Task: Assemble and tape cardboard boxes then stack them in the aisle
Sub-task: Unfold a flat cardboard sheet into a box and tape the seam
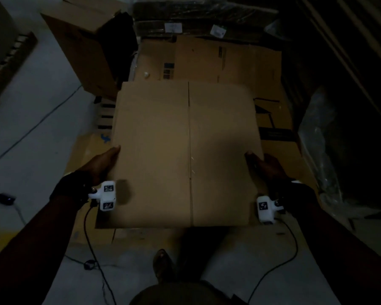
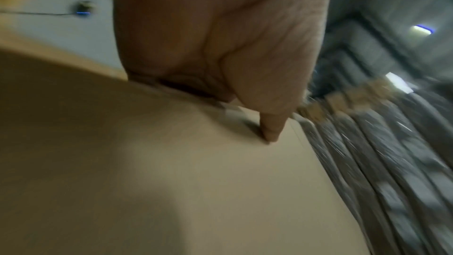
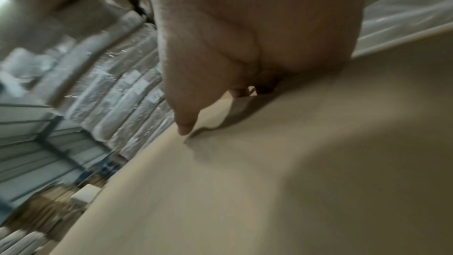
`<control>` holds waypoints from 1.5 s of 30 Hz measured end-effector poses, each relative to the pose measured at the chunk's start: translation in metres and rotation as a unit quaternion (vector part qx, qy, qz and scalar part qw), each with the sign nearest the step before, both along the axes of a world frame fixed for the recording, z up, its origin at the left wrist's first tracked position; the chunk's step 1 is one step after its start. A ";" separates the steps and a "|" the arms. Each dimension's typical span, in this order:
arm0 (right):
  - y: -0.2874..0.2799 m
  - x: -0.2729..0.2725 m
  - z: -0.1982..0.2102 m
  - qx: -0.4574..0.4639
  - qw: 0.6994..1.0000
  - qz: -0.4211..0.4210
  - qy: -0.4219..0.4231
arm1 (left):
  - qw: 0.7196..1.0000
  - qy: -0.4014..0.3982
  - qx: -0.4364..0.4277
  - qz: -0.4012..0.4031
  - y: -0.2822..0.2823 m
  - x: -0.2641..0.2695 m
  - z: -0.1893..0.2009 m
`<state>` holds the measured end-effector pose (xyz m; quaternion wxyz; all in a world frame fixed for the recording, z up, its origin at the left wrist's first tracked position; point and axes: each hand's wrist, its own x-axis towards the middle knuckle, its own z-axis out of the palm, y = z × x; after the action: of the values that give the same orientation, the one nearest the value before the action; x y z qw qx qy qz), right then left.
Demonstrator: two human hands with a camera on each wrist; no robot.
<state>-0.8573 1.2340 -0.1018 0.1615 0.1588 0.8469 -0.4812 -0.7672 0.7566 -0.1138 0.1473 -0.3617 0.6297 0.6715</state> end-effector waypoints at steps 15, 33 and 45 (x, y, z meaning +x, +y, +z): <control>0.047 0.119 -0.048 -0.036 0.997 0.007 0.069 | 0.990 -0.091 -0.087 0.060 0.058 0.130 -0.026; 0.026 0.095 -0.036 -0.213 0.972 -0.087 0.042 | 0.975 -0.073 -0.096 0.188 0.082 0.113 -0.032; -0.013 0.130 -0.029 0.121 0.988 -0.065 0.066 | 0.969 0.042 -0.229 0.083 0.073 0.118 -0.037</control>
<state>-0.7271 1.2209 -0.1311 0.0532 0.2001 0.8953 -0.3944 -0.6492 0.8291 -0.1505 -0.0223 -0.4081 0.7399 0.5344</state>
